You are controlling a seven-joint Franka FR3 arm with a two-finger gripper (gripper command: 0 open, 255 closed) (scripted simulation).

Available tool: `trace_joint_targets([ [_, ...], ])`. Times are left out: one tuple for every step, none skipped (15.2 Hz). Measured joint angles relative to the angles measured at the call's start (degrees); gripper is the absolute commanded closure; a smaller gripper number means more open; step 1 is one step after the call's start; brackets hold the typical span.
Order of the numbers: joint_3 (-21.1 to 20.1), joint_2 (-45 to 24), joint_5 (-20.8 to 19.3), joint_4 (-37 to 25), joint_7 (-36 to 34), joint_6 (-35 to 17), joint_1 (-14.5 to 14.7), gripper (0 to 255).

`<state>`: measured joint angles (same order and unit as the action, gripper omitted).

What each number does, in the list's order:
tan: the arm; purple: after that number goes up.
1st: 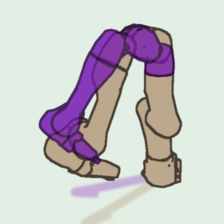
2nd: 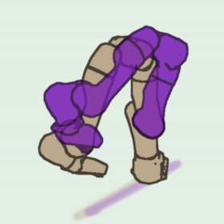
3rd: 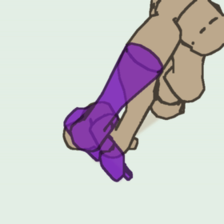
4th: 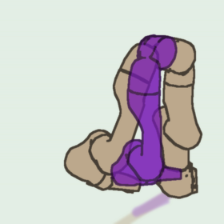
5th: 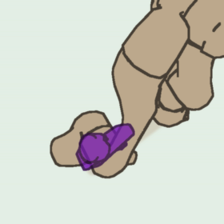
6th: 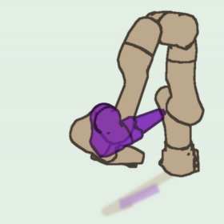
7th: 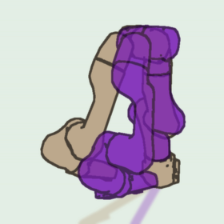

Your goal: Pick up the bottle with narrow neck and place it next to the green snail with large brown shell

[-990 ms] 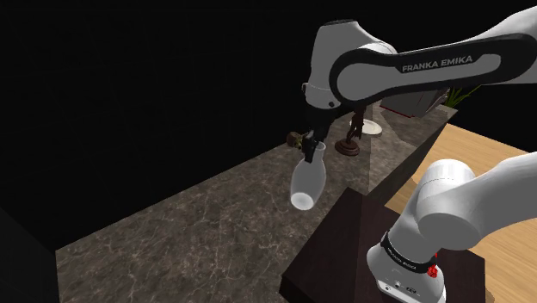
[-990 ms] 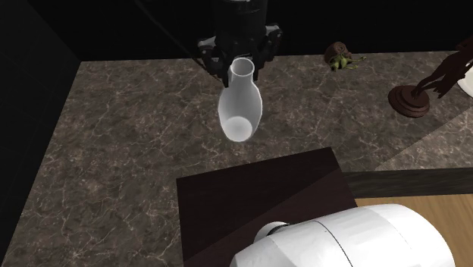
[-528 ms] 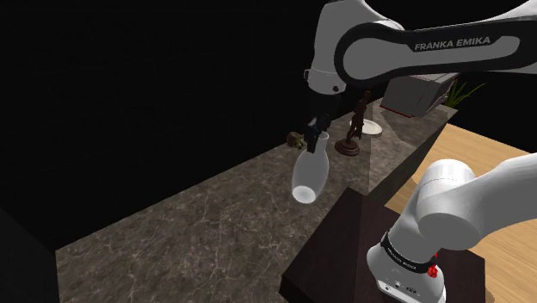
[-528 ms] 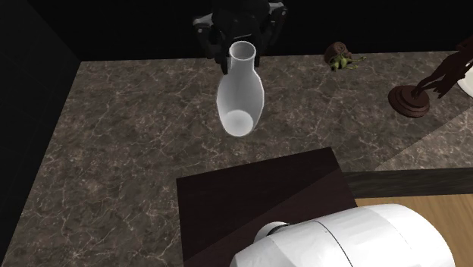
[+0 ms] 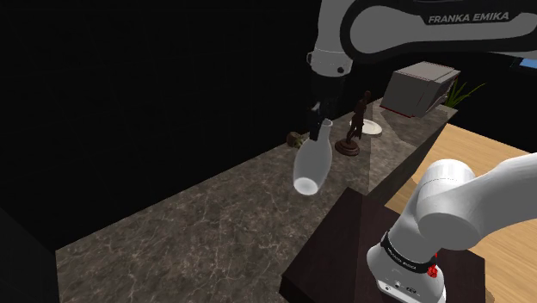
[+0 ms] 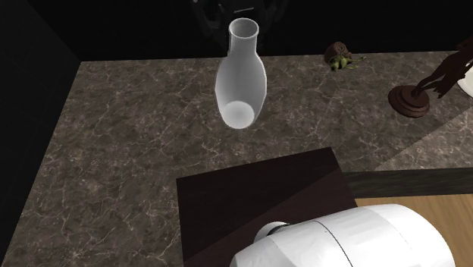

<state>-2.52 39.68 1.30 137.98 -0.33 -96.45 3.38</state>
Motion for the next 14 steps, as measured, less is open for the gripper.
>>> trace_joint_targets([
  [0.01, -0.04, -0.01, -0.77, -0.01, 0.74, 0.00, 255],
  [0.01, -0.15, -0.01, -1.45, -0.02, 1.31, 0.00, 255],
  [0.41, -0.30, -0.28, -1.64, 0.43, 1.35, -0.20, 255],
  [1.34, -0.74, -0.90, -1.78, 1.48, 1.06, -0.64, 255],
  [2.41, -1.23, -1.62, -1.85, 2.72, 0.65, -1.15, 255],
  [3.37, -1.40, -2.26, -1.57, 3.83, 0.20, -1.60, 255],
  [4.57, -1.96, -3.03, -1.28, 5.21, -0.66, -2.15, 255],
  [5.85, -2.55, -3.85, -1.02, 6.67, -1.54, -2.75, 255],
  [6.96, -3.42, -4.52, -1.28, 7.94, -2.21, -3.25, 255],
  [7.84, -4.32, -5.02, -1.27, 8.94, -3.15, -3.62, 255],
  [8.95, -5.32, -5.64, -1.32, 10.20, -4.15, -4.09, 255],
  [9.89, -6.48, -6.08, -2.02, 11.29, -4.66, -4.46, 255],
  [10.86, -7.67, -6.53, -2.29, 12.37, -5.63, -4.83, 255],
  [11.95, -8.78, -7.01, -2.95, 13.67, -6.16, -5.27, 255],
])
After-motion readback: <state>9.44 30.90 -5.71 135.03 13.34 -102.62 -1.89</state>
